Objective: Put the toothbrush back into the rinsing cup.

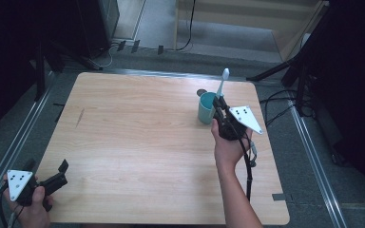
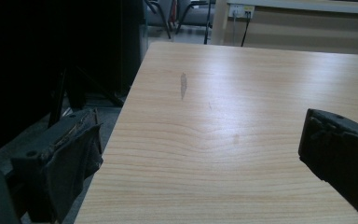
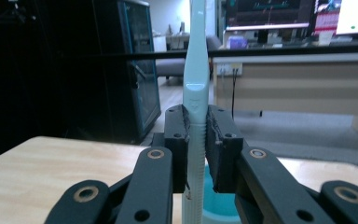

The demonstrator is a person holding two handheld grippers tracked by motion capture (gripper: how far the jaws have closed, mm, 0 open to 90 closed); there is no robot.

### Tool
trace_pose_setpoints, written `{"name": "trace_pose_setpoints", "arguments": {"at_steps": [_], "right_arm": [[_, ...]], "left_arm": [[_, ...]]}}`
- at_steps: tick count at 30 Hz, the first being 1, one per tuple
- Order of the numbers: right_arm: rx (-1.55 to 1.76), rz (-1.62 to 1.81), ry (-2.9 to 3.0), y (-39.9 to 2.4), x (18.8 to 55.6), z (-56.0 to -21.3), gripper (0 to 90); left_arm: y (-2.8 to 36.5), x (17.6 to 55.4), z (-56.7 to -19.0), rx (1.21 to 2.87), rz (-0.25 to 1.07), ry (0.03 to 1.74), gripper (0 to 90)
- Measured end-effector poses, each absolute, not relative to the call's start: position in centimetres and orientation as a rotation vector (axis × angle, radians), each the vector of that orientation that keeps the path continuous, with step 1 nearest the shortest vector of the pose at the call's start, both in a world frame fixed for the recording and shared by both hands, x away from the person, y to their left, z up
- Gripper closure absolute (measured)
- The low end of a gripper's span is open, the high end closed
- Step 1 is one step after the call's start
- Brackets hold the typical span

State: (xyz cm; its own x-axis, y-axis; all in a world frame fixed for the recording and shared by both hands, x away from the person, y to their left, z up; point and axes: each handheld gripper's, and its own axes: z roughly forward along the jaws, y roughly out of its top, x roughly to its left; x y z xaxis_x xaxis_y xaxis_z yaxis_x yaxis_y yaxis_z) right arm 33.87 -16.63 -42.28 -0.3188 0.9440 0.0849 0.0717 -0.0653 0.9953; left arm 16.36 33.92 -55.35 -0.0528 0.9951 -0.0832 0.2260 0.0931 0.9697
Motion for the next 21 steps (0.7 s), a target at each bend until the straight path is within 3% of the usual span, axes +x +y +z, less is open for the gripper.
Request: {"name": "trace_pose_setpoints", "arguments": {"at_steps": [21], "right_arm": [[1.161, 1.394, 1.401, -17.1, 40.4, -45.4, 80.0]], "left_arm": [[33.9, 16.3, -55.4, 1.289, 1.054, 1.445, 0.0]]}}
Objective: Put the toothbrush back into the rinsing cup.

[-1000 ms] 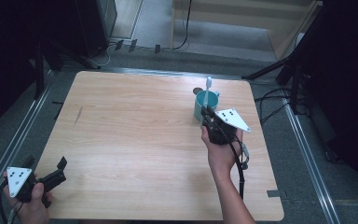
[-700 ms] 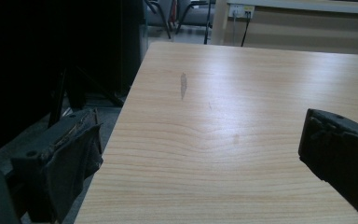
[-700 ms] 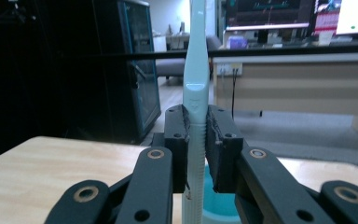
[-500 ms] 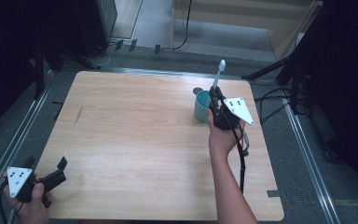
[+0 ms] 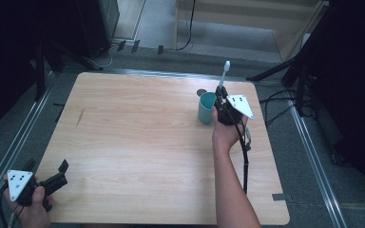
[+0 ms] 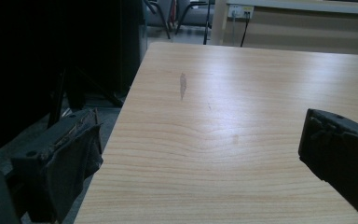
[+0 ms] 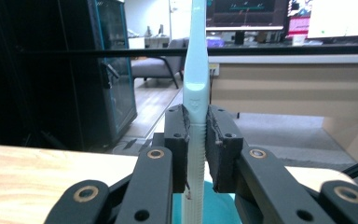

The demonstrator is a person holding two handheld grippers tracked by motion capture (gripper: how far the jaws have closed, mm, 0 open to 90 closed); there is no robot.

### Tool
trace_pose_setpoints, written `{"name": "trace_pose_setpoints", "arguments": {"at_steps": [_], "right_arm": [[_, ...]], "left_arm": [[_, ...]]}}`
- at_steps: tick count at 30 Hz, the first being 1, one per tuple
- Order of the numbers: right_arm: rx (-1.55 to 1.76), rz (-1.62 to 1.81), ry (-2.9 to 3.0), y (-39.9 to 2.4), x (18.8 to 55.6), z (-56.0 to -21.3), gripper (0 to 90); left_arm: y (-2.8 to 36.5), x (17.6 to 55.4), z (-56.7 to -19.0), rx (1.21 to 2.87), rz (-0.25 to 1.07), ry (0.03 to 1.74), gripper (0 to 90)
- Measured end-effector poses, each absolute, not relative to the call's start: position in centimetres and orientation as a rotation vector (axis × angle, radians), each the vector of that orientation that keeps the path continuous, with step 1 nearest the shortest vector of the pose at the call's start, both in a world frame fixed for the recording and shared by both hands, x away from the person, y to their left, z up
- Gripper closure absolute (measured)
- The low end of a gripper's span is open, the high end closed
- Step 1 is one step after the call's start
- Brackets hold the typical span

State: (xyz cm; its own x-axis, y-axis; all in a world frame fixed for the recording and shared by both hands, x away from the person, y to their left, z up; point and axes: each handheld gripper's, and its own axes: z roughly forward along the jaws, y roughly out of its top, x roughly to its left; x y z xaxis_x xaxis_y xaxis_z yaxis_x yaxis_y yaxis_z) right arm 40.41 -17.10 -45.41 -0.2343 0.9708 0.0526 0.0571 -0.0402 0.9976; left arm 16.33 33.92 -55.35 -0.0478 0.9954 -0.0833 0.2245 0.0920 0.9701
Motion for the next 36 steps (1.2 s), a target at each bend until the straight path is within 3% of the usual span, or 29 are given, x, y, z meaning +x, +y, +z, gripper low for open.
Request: {"name": "trace_pose_setpoints", "arguments": {"at_steps": [18, 36], "right_arm": [[1.299, 1.320, 1.487, -17.8, 41.2, -49.5, 79.8], [1.357, 1.312, 1.531, -18.6, 41.6, -49.7, 79.1]], "left_arm": [[33.9, 16.3, -55.4, 1.288, 1.054, 1.444, 0.0], [34.0, 16.3, -55.4, 1.287, 1.052, 1.446, 0.0]]}}
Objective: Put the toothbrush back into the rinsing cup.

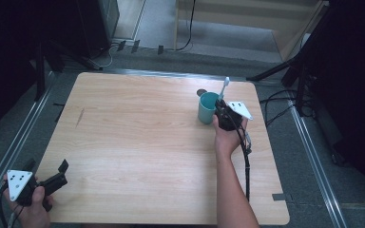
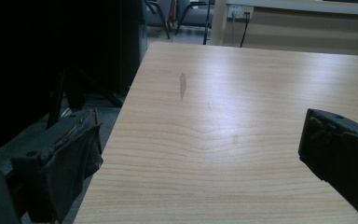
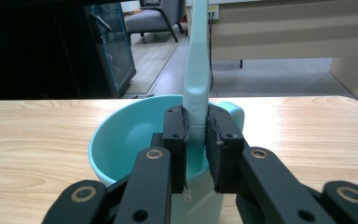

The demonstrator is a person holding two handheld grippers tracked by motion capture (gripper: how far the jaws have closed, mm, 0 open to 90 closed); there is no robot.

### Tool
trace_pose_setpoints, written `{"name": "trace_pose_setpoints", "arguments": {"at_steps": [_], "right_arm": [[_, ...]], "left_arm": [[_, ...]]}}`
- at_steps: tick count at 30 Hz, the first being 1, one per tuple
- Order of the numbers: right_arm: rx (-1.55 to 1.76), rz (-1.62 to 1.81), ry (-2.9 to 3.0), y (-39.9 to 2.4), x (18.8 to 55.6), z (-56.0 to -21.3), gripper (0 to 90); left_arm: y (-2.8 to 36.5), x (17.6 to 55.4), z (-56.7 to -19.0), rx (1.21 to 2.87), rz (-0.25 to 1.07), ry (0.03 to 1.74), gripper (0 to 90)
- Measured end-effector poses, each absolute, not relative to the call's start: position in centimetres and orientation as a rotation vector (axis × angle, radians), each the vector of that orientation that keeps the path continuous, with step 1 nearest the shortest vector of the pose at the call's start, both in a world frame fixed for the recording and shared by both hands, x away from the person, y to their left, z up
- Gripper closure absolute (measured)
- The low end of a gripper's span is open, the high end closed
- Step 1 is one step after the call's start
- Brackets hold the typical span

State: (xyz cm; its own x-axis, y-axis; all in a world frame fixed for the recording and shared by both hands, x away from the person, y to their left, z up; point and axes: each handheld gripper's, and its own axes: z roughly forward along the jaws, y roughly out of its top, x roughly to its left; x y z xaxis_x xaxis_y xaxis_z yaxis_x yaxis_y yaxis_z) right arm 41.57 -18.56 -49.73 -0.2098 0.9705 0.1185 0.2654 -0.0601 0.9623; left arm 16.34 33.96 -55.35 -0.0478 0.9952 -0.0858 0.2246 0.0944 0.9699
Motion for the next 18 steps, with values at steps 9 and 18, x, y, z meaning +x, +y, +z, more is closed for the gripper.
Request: {"name": "trace_pose_setpoints", "arguments": {"at_steps": [9, 18], "right_arm": [[1.348, 1.307, 1.543, -18.51, 41.55, -49.71, 78.7], [1.346, 1.296, 1.543, -18.42, 41.41, -49.61, 77.7]], "left_arm": [[33.97, 16.35, -55.36, 1.283, 1.050, 1.449, 0.0], [34.01, 16.34, -55.36, 1.282, 1.050, 1.448, 0.0]]}}
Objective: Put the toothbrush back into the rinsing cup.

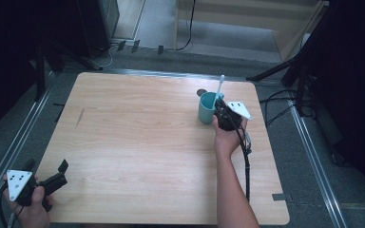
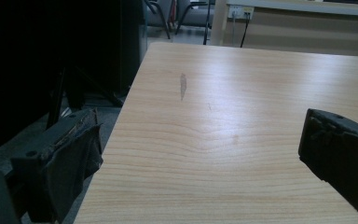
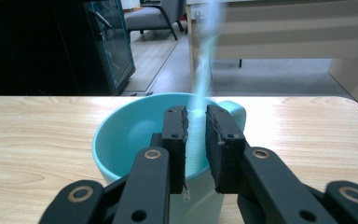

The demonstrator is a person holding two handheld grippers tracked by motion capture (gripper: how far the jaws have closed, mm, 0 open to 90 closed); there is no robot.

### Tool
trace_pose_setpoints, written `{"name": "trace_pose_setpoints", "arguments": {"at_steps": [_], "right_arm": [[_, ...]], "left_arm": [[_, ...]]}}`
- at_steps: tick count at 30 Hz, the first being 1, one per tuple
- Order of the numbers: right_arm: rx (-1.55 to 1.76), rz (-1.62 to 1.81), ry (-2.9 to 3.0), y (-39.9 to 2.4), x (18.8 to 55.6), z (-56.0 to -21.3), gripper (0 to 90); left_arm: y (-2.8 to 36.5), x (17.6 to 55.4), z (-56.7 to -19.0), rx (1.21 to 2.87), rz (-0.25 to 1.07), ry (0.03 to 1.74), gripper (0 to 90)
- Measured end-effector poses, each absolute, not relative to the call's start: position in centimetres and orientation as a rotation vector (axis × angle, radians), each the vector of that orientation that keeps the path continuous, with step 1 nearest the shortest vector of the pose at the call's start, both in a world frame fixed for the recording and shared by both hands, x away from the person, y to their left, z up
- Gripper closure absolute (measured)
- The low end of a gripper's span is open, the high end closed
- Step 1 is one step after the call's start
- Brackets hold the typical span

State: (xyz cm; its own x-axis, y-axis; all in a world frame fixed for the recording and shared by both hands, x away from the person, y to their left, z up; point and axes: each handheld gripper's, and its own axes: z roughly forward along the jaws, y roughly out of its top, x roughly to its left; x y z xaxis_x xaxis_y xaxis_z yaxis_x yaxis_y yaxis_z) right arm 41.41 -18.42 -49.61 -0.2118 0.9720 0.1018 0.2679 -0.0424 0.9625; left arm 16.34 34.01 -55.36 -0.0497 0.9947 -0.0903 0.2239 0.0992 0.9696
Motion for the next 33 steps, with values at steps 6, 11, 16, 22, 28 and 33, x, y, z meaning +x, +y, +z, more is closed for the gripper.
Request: {"name": "trace_pose_setpoints", "arguments": {"at_steps": [6, 11, 16, 22, 28, 33], "right_arm": [[1.327, 1.333, 1.518, -18.6, 40.8, -49.0, 66.9], [1.336, 1.359, 1.496, -19.3, 39.8, -48.6, 57.0], [1.298, 1.362, 1.530, -20.3, 38.6, -48.5, 44.0], [1.369, 1.270, 1.624, -21.5, 36.2, -48.3, 8.4], [1.347, 1.240, 1.625, -23.0, 33.6, -48.7, 0.0], [1.349, 1.249, 1.619, -24.5, 31.6, -49.3, 0.0]], "left_arm": [[34.0, 16.3, -55.4, 1.282, 1.048, 1.449, 0.0], [34.0, 16.3, -55.4, 1.281, 1.047, 1.449, 0.0], [34.0, 16.3, -55.4, 1.281, 1.049, 1.449, 0.0], [34.0, 16.3, -55.4, 1.281, 1.052, 1.449, 0.0], [34.0, 16.3, -55.4, 1.281, 1.052, 1.450, 0.0], [34.0, 16.3, -55.4, 1.284, 1.054, 1.449, 0.0]]}}
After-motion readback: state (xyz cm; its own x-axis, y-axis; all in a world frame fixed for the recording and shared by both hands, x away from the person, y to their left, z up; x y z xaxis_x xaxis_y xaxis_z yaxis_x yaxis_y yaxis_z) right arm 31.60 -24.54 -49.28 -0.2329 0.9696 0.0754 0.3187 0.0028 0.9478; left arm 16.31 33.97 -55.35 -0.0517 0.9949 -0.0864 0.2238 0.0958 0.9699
